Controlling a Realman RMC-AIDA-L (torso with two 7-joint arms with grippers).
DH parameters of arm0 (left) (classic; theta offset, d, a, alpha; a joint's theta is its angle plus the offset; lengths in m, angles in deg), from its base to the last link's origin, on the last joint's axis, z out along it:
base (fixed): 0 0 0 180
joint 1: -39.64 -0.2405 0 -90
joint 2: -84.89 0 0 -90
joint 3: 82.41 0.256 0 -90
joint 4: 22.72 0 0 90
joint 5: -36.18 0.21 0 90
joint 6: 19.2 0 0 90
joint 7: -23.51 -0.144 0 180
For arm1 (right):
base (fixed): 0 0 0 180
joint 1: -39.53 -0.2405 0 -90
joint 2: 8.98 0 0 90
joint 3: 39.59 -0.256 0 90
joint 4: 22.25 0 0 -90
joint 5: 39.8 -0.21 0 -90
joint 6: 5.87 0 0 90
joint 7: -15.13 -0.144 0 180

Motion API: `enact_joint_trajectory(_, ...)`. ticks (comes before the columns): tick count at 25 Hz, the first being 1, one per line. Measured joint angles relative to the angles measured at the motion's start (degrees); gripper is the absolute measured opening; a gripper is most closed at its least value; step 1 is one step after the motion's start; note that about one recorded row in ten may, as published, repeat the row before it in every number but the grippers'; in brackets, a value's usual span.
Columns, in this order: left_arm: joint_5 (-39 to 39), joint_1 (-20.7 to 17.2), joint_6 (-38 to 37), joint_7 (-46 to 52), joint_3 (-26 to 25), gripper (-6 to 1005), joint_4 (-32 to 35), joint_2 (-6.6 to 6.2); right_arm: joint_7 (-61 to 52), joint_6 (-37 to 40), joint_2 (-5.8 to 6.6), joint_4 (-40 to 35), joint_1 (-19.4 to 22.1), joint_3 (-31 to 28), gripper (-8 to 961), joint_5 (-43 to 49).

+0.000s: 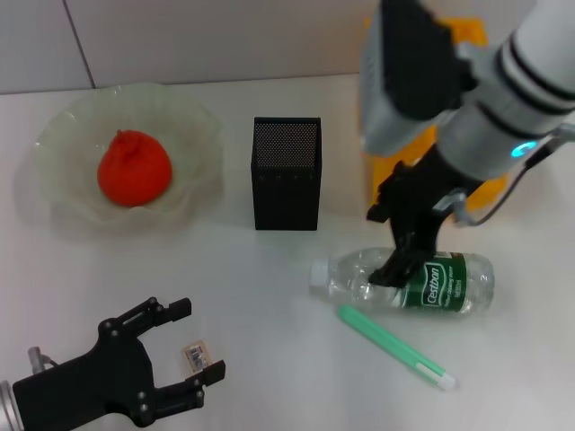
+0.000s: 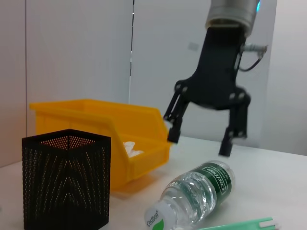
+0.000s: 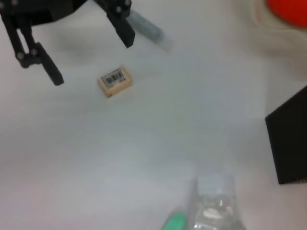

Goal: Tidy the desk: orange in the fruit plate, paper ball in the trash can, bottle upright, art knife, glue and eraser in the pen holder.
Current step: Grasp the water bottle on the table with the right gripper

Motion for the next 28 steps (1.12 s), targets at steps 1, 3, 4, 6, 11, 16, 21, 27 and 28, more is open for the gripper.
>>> enact_joint_trajectory(1, 0.0, -0.02, 0.01, 0.0, 0.0, 845, -0.01, 0.0, -0.32, -1.5, 0.01, 1.23, -0.28, 1.55, 816, -0.01)
enact_joint_trajectory(3, 0.0, -0.06, 0.03, 0.0, 0.0, 844, -0.01, 0.0, -0.8, -3.66, 0.02, 3.41, -1.05, 3.6, 814, -0.1)
enact_joint_trajectory(4, 0.0, -0.08, 0.03, 0.0, 0.0, 844, -0.01, 0.0, -0.98, -4.4, 0.0, 4.49, -1.51, 4.42, 813, -0.21)
enact_joint_trajectory(6, 0.0, -0.13, -0.01, 0.0, 0.0, 844, -0.01, -0.01, -1.33, -5.65, -0.07, 6.51, -2.47, 6.02, 811, -0.62)
enact_joint_trajectory(11, -0.02, -0.2, -0.22, 0.01, 0.0, 844, -0.01, -0.13, -2.46, -9.08, -0.13, 8.6, -3.41, 9.15, 806, -1.03)
enact_joint_trajectory(16, 0.0, -0.23, -0.29, 0.01, 0.0, 844, 0.0, -0.16, -2.68, -12.99, -0.2, 12.65, -4.63, 11.81, 802, -1.66)
enact_joint_trajectory(21, 0.01, -0.21, -0.29, 0.01, 0.0, 843, 0.0, -0.18, -2.79, -17.49, -0.29, 16.71, -5.42, 14.57, 797, -2.66)
enact_joint_trajectory(27, 0.01, -0.26, -0.31, 0.01, 0.05, 843, 0.0, -0.12, -2.83, -21.22, -0.3, 19.92, -5.91, 15.51, 791, -4.22)
enact_joint_trajectory(28, 0.01, -0.27, -0.32, 0.01, 0.04, 843, 0.0, -0.12, -2.83, -21.78, -0.3, 20.41, -5.99, 15.7, 791, -4.46)
